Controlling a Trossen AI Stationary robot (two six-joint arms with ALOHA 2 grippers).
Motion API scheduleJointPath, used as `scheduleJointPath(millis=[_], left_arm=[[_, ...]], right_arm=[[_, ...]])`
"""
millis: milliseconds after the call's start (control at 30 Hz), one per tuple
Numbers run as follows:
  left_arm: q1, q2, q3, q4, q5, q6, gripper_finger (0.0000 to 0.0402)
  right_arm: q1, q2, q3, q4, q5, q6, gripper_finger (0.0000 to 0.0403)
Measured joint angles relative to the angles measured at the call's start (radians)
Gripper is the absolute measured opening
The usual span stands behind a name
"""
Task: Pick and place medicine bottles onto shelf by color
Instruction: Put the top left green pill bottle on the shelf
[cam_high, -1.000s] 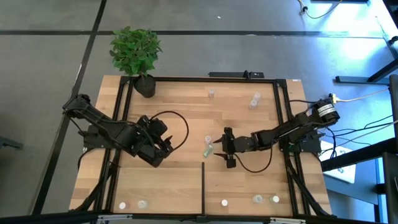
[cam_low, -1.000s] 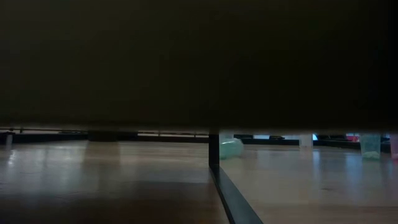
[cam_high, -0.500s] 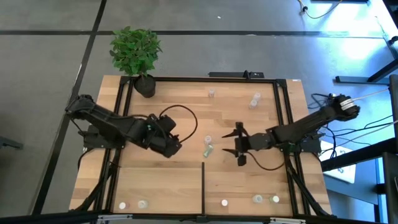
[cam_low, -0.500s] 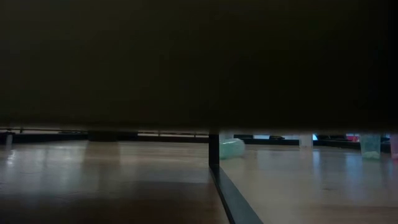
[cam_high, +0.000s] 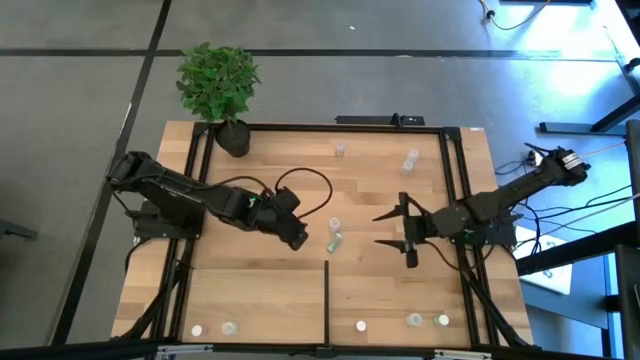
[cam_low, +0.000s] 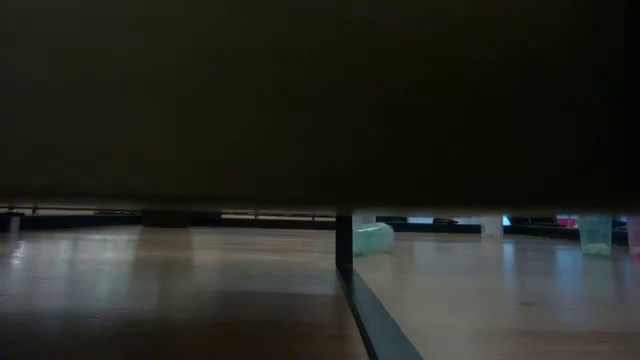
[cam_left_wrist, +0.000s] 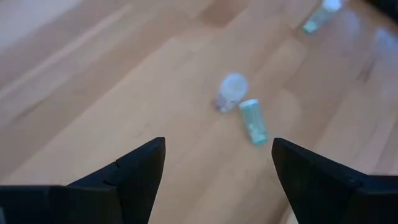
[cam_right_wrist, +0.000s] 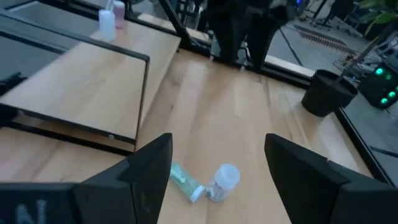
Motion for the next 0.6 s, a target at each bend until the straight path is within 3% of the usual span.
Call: scheduleJointPath(millis=[200,600], left_arm=[[0.04,0.0,-0.113,0.17,0.062,0.013,0.0289],[0.048,0.028,-0.266,0.553,0.082,0.131,0.0289]], right_arm=[[0.017,-0.045,0.0,-0.038,0.0,0.003,0.0257],[0.017,-0.045,0.0,-0.111,0.002,0.053,0.0257]])
